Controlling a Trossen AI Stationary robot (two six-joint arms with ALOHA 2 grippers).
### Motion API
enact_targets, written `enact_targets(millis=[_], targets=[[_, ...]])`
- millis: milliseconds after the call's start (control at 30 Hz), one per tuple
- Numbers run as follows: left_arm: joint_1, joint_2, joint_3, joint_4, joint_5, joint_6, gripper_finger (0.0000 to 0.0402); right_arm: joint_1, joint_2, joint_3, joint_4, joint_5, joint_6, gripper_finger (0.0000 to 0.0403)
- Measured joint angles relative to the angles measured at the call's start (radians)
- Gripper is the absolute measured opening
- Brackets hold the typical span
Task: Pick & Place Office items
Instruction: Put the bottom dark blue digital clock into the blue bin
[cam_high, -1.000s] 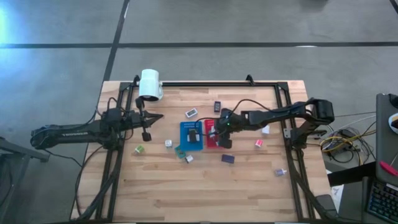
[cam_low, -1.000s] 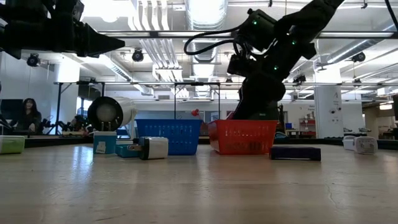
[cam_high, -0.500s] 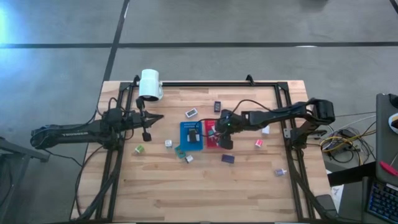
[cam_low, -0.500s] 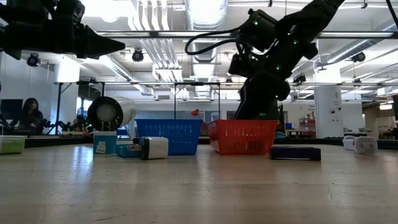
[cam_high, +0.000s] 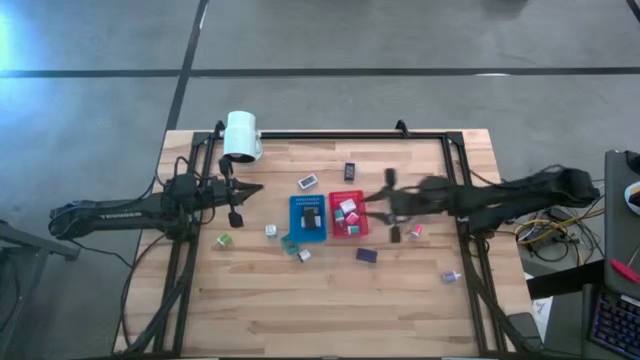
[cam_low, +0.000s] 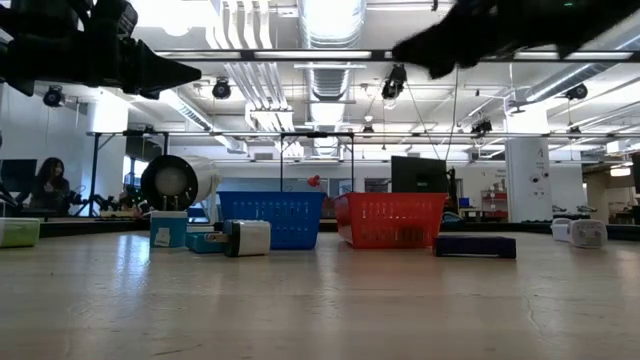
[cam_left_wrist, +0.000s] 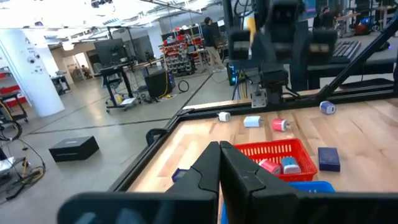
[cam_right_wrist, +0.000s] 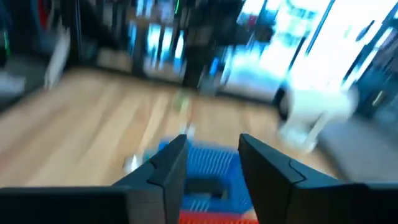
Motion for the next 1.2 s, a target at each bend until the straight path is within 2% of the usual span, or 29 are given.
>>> enact_targets(millis=[100, 267, 400, 567, 800, 933, 1067, 1200], targets=[[0.000, 0.000, 0.000, 0.000, 0.000, -0.002, 0.0012, 0.000, -0.174, -0.138, 0.129, 0.004, 0.000, 0.0116], [0.000, 0.000, 0.000, 0.001, 0.000, -0.002, 0.0012, -0.004, -0.464, -0.326, 0.246, 0.010, -0.037, 0.0084], [0.000, 0.000, 0.000, 0.005, 0.000, -0.002, 0.0012, -0.006, -0.649, -0.414, 0.256, 0.012, -0.035, 0.0060], [0.000, 0.000, 0.000, 0.004, 0.000, -0.031, 0.0012, -0.010, -0.813, -0.472, 0.190, 0.013, -0.037, 0.0041], [0.000, 0.000, 0.000, 0.005, 0.000, -0.044, 0.0012, -0.037, -0.942, -0.486, 0.003, 0.014, 0.077, 0.0038], [0.000, 0.001, 0.000, 0.003, 0.008, -0.049, 0.0012, -0.037, -0.953, -0.497, -0.014, 0.016, 0.094, 0.0038], [-0.001, 0.008, 0.000, -0.003, 0.035, -0.048, 0.0012, -0.038, -0.941, -0.497, -0.034, 0.069, 0.060, 0.0038], [-0.001, 0.015, 0.000, -0.003, 0.035, -0.041, 0.0012, -0.050, -0.926, -0.498, -0.064, 0.060, 0.023, 0.0038]])
